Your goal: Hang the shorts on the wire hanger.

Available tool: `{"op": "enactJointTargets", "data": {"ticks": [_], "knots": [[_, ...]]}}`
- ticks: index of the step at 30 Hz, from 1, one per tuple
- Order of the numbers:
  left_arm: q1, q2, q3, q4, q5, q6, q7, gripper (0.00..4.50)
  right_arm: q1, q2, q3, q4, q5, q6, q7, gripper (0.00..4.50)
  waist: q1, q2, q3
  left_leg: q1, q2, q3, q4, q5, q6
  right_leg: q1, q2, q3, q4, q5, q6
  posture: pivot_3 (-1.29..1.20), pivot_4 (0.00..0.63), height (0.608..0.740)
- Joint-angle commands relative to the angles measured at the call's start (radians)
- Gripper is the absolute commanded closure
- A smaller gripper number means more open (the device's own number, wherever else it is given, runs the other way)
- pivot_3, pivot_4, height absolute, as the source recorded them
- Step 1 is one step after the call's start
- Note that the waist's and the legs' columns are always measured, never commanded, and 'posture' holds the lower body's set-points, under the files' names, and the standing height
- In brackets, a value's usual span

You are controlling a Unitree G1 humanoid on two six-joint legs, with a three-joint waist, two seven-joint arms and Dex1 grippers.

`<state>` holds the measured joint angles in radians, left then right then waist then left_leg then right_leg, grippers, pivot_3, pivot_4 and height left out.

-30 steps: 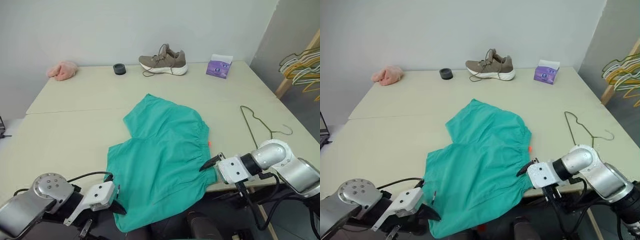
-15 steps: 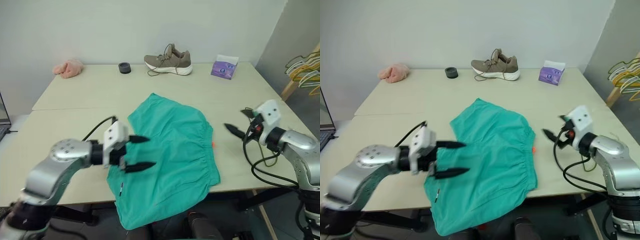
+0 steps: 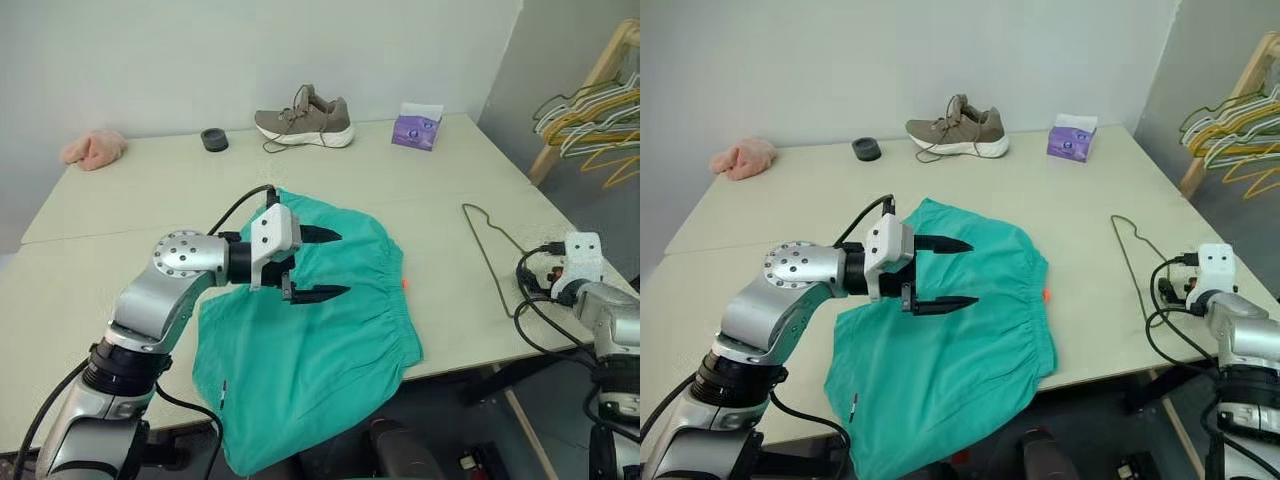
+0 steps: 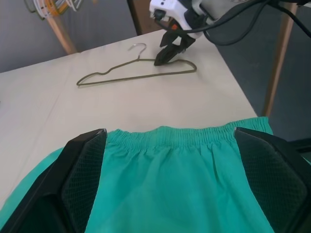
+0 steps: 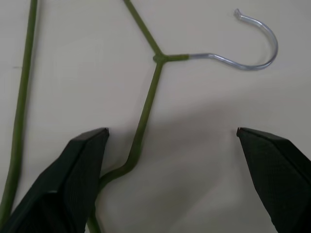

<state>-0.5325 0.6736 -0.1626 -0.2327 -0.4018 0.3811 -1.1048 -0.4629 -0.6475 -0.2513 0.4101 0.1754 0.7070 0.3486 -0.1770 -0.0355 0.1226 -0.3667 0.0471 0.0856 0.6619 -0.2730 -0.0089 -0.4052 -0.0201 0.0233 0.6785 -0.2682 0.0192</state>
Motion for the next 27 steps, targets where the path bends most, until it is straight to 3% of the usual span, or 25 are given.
{"op": "enactJointTargets", "data": {"ticks": [1,4,9,15,20,24,27], "knots": [[-0.033,-0.005,-0.003,-0.004,0.016,-0.023,-0.012,0.11,-0.051,-0.018,0.069,0.111,-0.031,-0.022,0.082,0.0,-0.01,-0.001,0.0,0.0,0.0,0.0,0.0,0.0,0.0,0.0,0.0,0.0,0.0,0.0,0.0,-0.2,0.123,0.74],[-0.042,-0.01,-0.005,0.0,0.023,-0.021,-0.015,0.0,-0.102,-0.019,0.1,0.208,-0.036,-0.001,0.128,0.6,-0.021,-0.001,0.0,0.0,0.0,-0.001,0.0,0.0,0.0,0.001,0.0,0.0,-0.001,0.0,0.0,-0.2,0.122,0.74],[-0.045,-0.012,-0.006,-0.002,0.037,-0.029,-0.025,0.0,-0.172,-0.004,0.12,0.384,-0.051,0.038,0.138,2.35,-0.022,-0.008,-0.004,0.001,0.001,-0.001,0.0,0.0,0.0,0.002,0.0,-0.001,-0.001,0.0,0.0,-0.19,0.119,0.74],[-0.026,-0.012,0.017,0.001,0.034,-0.022,-0.005,0.0,-0.221,0.027,0.05,0.449,-0.041,-0.003,0.032,4.39,-0.017,-0.017,-0.01,0.001,0.002,-0.002,0.0,0.0,-0.001,0.004,-0.001,-0.002,-0.003,0.0,0.001,-0.19,0.11,0.74],[-0.03,0.001,0.049,0.077,0.054,-0.018,0.033,0.0,-0.238,0.043,0.032,0.389,-0.029,-0.002,0.026,4.47,-0.019,-0.017,-0.01,0.001,0.001,-0.002,0.0,0.0,-0.001,0.006,-0.003,-0.003,-0.005,0.001,0.002,-0.19,0.104,0.74],[-0.059,0.005,0.086,0.176,0.073,-0.028,0.068,0.0,-0.2,0.034,0.121,0.185,-0.059,-0.081,0.117,4.47,-0.023,-0.014,-0.008,0.001,0.002,-0.002,-0.001,0.0,-0.001,0.004,-0.002,-0.002,-0.005,0.001,0.002,-0.2,0.101,0.74],[-0.09,0.007,0.121,0.259,0.078,-0.027,0.094,0.0,-0.177,0.02,0.164,0.018,-0.069,-0.145,0.16,4.47,-0.025,-0.004,-0.002,-0.003,0.001,-0.001,-0.001,0.0,-0.001,-0.001,-0.002,-0.001,-0.003,0.001,0.002,-0.2,0.099,0.74]]}}
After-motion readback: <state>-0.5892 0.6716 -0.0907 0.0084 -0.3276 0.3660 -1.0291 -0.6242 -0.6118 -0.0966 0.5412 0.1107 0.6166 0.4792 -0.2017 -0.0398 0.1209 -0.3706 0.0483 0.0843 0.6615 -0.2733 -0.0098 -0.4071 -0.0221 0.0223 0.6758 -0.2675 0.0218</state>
